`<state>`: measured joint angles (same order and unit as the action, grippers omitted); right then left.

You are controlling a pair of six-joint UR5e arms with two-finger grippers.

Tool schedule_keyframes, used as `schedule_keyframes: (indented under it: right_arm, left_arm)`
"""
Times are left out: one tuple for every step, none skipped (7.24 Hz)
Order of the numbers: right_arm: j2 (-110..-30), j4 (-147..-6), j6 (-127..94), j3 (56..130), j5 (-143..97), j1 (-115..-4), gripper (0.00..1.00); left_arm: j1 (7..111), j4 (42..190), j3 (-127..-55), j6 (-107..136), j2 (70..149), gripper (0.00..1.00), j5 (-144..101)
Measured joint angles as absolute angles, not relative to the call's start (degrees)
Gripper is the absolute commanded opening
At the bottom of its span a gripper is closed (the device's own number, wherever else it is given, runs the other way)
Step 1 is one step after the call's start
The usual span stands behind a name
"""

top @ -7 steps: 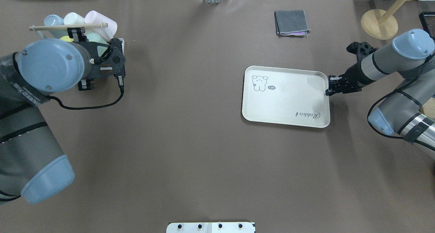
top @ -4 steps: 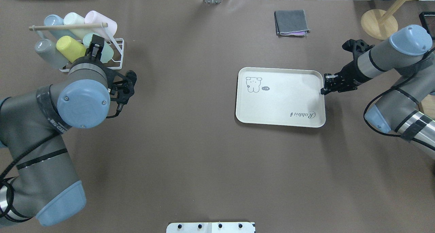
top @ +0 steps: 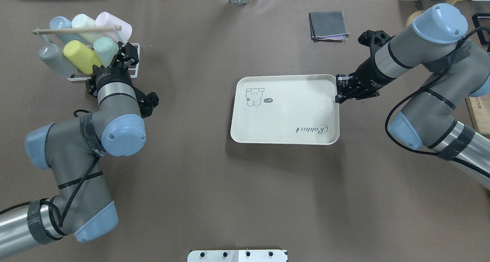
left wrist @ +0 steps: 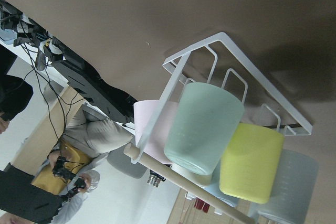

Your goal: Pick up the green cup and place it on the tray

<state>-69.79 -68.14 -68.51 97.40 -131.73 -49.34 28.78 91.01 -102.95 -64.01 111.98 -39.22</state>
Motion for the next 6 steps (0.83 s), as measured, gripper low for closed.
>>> schedule_keyframes:
  right_arm:
    - [-69.62,-68.76,-72.02,99.74,-129.06,-46.35,0.00]
    - [-69.17,-69.07,-75.08,101.71,-125.97,-42.98,0.00]
    - [-67.89,-69.82,-77.62,102.85,-123.94,-40.48,0.00]
    - [-66.18,-71.08,-79.07,103.30,-122.72,-38.98,0.00]
    - [-64.84,-71.95,-79.54,103.37,-121.56,-37.61,0.00]
    - [-64.15,-72.32,-79.46,103.32,-120.31,-36.10,0.00]
  left_arm:
    - [28.78,96.82,-98.93,-67.99,111.74,0.99,-37.80]
    - [28.78,100.52,-95.61,-70.41,111.39,0.99,-35.91]
    - [28.78,102.33,-94.24,-71.68,110.51,0.99,-34.29]
    - [28.78,103.36,-94.30,-72.22,109.28,0.99,-33.60]
    - [28.74,103.99,-93.96,-72.39,108.34,0.99,-33.32]
    - [28.29,104.22,-92.86,-72.42,108.12,0.99,-33.14]
